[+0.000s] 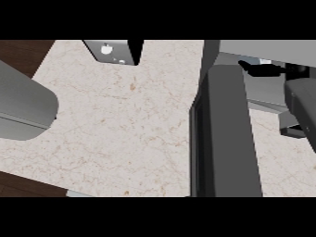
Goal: Pick up the milk, place it into the microwave and close the microwave
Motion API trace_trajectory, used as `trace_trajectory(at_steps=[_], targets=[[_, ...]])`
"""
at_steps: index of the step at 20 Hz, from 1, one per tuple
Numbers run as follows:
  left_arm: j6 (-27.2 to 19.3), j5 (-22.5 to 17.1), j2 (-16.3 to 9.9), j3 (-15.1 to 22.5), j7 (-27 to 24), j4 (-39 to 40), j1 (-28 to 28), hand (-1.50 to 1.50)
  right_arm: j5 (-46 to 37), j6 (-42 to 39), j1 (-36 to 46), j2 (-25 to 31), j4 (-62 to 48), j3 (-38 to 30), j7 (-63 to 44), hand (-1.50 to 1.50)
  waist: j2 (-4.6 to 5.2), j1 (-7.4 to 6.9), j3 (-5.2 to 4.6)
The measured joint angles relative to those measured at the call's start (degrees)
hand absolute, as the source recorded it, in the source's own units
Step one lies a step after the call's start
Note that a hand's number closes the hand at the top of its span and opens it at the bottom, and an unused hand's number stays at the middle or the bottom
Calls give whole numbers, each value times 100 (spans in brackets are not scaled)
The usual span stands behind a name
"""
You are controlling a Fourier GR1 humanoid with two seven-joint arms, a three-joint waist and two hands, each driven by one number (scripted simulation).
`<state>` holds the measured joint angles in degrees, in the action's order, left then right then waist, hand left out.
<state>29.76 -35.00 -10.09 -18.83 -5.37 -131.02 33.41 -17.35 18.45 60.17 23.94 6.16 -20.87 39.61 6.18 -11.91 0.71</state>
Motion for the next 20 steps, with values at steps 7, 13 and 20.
trace_trajectory(at_steps=[7,13,20], targets=[[-11,91,-120,-68,43,42,-130,-150,-2,19,57,47,-33,-25,-27,150,39,-54,3],[-39,127,-167,-103,71,109,-212,-150,56,14,145,42,-19,-99,-27,-150,30,-78,7],[-67,187,-249,-77,159,165,-350,-150,-128,-433,476,-369,-157,110,-217,-150,-37,-123,-23]])
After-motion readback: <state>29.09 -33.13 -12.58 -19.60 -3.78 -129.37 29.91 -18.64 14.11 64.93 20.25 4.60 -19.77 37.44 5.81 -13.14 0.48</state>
